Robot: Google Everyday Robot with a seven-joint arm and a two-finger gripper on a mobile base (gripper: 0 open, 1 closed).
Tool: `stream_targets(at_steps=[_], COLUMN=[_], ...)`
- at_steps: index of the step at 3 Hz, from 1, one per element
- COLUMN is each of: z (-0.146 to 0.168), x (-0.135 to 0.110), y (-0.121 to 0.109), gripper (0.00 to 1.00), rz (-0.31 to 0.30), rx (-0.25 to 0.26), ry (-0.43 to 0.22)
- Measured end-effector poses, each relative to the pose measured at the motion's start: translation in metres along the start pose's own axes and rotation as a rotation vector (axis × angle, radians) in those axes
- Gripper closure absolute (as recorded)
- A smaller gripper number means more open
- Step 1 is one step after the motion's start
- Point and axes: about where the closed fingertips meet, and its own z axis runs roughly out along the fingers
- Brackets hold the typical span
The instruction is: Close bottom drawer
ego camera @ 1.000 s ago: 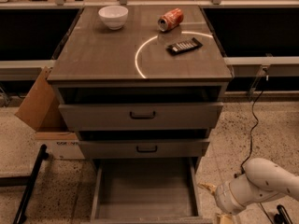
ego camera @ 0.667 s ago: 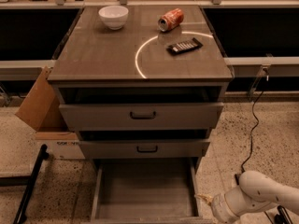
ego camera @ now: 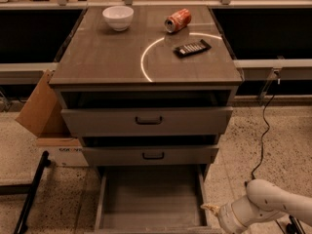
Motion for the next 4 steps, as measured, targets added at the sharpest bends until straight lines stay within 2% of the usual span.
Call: stream_targets(at_steps=[1,3,4], z=[0.019,0.041,0.059], x=[0.016,0.041,0.054], y=[0.000,0.001,0.002], gripper=[0.18,0.64,0.87], rz=[-0.023,-0.071,-0.064], rx=[-0.025,-0.048,-0.065], ry=[-0.020,-0.070,-0.038])
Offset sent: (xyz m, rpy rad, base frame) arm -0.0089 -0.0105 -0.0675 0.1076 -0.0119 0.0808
